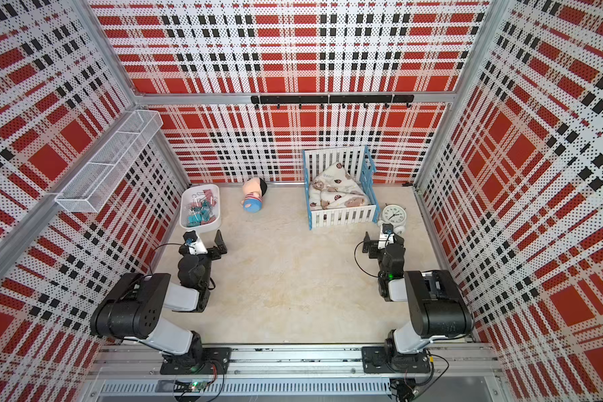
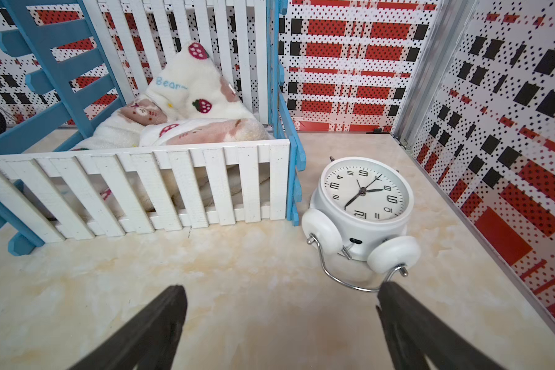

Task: Take out the binder clips from the storage box
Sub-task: Move the storage box to the center of the board.

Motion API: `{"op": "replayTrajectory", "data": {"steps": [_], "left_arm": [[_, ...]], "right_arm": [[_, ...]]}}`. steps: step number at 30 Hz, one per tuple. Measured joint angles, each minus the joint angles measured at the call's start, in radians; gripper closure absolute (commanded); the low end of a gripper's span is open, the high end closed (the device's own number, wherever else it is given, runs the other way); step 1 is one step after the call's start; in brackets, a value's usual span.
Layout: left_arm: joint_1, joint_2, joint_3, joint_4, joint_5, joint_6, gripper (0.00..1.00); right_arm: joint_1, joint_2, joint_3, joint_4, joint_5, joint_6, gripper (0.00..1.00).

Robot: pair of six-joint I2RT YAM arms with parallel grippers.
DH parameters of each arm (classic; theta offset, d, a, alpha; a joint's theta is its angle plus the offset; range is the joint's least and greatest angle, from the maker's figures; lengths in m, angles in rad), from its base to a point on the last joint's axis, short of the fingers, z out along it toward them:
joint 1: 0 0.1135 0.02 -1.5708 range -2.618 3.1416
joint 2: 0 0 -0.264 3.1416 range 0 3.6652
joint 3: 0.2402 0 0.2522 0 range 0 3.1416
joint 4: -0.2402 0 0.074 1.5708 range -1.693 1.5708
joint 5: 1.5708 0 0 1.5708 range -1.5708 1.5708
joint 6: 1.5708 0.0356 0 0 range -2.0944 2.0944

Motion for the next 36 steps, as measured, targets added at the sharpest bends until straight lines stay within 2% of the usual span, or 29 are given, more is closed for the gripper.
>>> {"op": "replayTrajectory", "data": {"steps": [30, 36], "left_arm": [[0.002, 0.000, 0.000, 0.000, 0.003, 0.000, 0.00], [0.021, -0.011, 0.000, -0.005, 0.035, -0.005, 0.08]], "right_arm": [[0.000, 0.000, 0.000, 0.000, 0.000, 0.000, 0.00], [0.000, 0.000, 0.000, 0.000, 0.000, 0.000, 0.00]]}}
